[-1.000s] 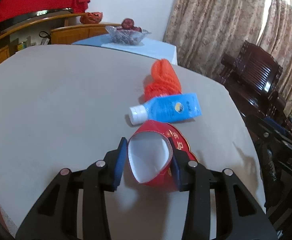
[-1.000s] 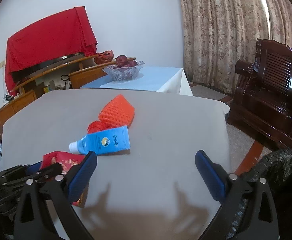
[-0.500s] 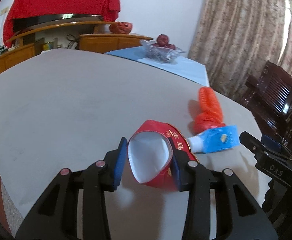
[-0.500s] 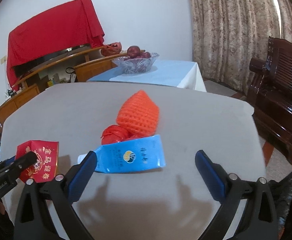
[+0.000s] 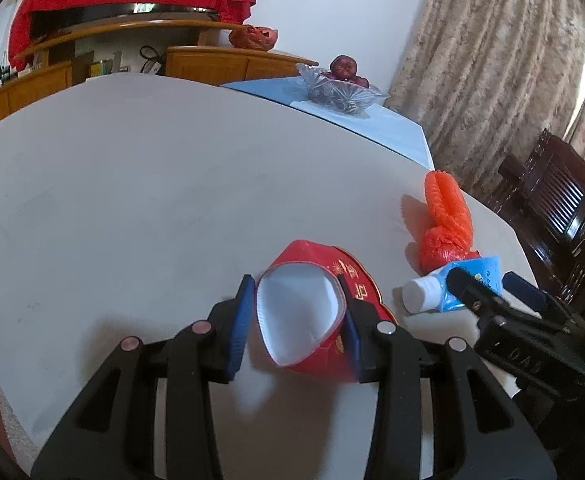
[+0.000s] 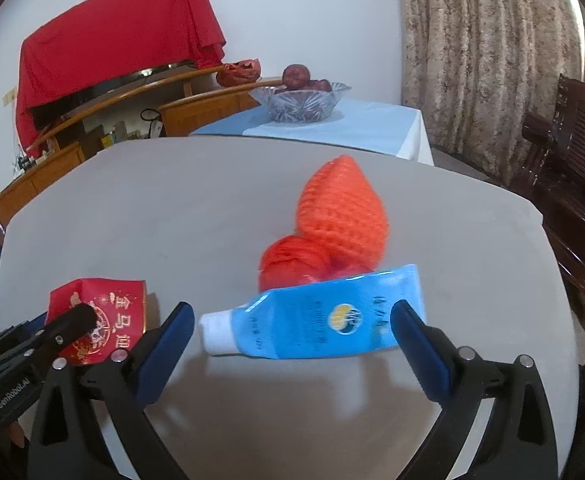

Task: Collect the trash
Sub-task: 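Hold the red packet in the left tool while the right tool grasps the blue tube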

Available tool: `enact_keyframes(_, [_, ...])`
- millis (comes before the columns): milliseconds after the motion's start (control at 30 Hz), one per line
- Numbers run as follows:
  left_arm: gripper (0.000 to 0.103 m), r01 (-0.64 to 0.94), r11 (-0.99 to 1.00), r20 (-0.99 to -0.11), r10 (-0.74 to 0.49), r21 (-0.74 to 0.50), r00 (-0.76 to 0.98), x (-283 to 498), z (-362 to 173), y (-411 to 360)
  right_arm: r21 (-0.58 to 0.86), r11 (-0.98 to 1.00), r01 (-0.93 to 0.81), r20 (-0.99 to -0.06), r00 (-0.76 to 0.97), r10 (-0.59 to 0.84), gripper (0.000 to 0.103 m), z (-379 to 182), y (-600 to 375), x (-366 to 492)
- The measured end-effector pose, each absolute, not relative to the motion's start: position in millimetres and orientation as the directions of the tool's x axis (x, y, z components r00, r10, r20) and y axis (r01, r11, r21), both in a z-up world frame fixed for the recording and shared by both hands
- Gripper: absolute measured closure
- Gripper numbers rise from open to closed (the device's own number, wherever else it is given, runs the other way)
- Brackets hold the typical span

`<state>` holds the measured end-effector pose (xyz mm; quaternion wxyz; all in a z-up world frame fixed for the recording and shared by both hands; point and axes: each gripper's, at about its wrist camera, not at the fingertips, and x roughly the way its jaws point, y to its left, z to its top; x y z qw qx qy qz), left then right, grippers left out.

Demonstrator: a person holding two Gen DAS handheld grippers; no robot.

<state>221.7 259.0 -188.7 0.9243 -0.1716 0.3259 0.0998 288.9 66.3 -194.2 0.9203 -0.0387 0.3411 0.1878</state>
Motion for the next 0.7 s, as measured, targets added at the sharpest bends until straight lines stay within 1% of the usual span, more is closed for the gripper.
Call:
enact_keyframes(233, [0.065,-0.294,0.920,-0.639,0.065,-0.258,0.766,224,-188,262,0.009,0.932,-0.362,-0.709,0.655,0.261,0.008,-206,81,297])
enact_keyframes(433, [0.064,-0.295,0.919,-0.644,0.063,-0.260,0.763,226,-189,265,-0.014,0.933,-0.360,-0.713,0.657,0.243,0.007,-205,77,289])
enact_keyframes(500, [0.064,-0.291,0.922,-0.643,0.063,-0.255,0.763,227,-188,263,-0.015,0.936,-0.351,-0.718,0.656,0.234,0.007,-205,65,284])
enact_keyframes(700, [0.064,-0.268,0.930,-0.645,0.046,-0.251,0.763,227,-188,252,-0.073,0.961,-0.268,-0.743,0.657,0.127,0.007,-212,19,278])
